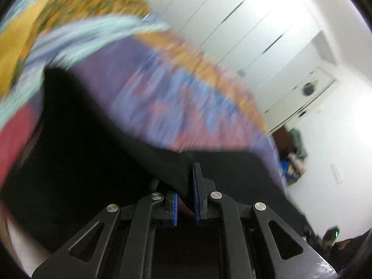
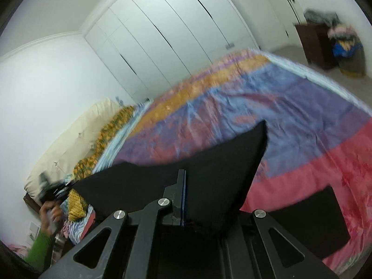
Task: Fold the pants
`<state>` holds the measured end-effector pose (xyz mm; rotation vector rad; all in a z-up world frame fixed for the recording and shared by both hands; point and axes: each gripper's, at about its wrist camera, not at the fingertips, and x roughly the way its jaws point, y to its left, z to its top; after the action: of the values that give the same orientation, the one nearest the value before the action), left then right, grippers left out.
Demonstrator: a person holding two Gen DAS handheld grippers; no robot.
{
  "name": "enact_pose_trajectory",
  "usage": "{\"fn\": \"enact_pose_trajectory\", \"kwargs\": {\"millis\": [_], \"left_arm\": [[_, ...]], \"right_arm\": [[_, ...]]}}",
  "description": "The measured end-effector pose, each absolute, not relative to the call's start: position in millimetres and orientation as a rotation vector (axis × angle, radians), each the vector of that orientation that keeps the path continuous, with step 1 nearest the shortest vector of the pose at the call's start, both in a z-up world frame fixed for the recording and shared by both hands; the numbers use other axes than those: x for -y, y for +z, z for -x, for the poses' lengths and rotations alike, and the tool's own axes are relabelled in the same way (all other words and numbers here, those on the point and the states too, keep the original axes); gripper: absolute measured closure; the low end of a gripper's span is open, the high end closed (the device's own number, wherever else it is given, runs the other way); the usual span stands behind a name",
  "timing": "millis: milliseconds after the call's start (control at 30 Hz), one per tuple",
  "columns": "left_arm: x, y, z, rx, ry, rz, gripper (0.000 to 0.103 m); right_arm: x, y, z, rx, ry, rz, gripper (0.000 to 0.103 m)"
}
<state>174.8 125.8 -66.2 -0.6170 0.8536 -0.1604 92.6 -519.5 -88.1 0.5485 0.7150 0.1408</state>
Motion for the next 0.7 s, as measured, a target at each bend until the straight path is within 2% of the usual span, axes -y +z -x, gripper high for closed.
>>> {"fn": "enact_pose_trajectory", "kwargs": {"millis": [133,200,267,500,633,700], "left_arm": [[-90,-175,-140,-1.118,-0.092,0.52,0.094],[-84,-196,-136,-1.157,-0.071,0.503,0.096],[-79,-189,-134,-1.157,-0.077,0.51,0.096],[-44,-190,-117,-1.151,-0.159,0.416,0.094],[-31,-204,-118,-1.172,-0.171,0.381,0.093],[-34,-203,-120,-1.17,-0.178,0.387,0.093]], "right_arm": [[542,-168,-81,-1.046,-0.037,-0.567,0.097],[544,-196,-78,-1.152,-0.098,-0.484,0.097],[544,-207,-76,-1.186,-0.123,-0.444,0.097],[564,-176,-82,-1.074,-0.191,-0.33,0.097],[591,-213,-81,-1.229,-0.231,-0.403,0.097],[600,-213,-79,-1.217,-0.228,-0.453,0.097]]}}
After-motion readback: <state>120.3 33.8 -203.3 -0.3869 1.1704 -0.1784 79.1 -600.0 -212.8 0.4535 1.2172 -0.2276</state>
